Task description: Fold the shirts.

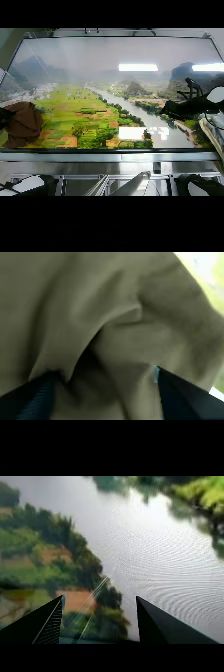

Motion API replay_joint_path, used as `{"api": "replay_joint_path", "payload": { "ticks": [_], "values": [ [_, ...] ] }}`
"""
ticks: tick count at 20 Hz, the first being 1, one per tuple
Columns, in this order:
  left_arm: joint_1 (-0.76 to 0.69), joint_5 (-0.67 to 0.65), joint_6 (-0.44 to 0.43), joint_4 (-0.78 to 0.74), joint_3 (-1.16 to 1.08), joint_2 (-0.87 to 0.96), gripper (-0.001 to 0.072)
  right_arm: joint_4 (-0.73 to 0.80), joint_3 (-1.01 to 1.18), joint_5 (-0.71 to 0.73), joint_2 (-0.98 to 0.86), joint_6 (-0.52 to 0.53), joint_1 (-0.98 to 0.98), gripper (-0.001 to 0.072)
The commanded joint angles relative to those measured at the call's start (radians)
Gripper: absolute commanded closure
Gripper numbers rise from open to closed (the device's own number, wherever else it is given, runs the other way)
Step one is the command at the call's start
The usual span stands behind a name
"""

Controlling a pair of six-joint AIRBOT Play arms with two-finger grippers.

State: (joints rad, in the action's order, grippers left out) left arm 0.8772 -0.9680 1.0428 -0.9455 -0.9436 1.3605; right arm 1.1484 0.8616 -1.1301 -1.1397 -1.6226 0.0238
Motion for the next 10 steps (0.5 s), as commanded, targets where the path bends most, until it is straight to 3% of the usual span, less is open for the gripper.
{"api": "replay_joint_path", "payload": {
  "ticks": [1,2,3,4,5,6,7,10],
  "values": [
    [-0.095,-0.108,-0.013,0.006,-0.144,0.137,0.0234,-0.021,0.000,0.001,-0.043,0.000,-0.001,0.0209],
    [-0.133,-0.132,-0.012,0.006,-0.186,0.159,0.0448,-0.022,0.000,0.001,-0.051,0.000,-0.001,0.0210],
    [-0.166,-0.161,-0.012,0.006,-0.225,0.175,0.0712,-0.034,0.000,0.001,-0.058,0.000,-0.001,0.0210],
    [-0.204,-0.189,-0.001,0.007,-0.266,0.184,0.0692,-0.048,0.000,0.002,-0.062,0.000,-0.001,0.0212],
    [-0.237,-0.218,0.010,0.008,-0.304,0.186,0.0692,-0.054,0.000,0.001,-0.064,0.002,-0.001,0.0281],
    [-0.274,-0.261,0.013,0.040,-0.348,0.183,0.0692,-0.055,0.000,0.001,-0.064,0.021,-0.001,0.0519],
    [-0.307,-0.309,0.012,0.111,-0.388,0.179,0.0692,-0.054,0.000,0.001,-0.064,0.035,0.000,0.0688],
    [-0.422,-0.521,-0.029,0.461,-0.502,0.171,0.0692,-0.066,0.001,0.000,-0.062,0.073,0.000,0.0694]
  ]
}}
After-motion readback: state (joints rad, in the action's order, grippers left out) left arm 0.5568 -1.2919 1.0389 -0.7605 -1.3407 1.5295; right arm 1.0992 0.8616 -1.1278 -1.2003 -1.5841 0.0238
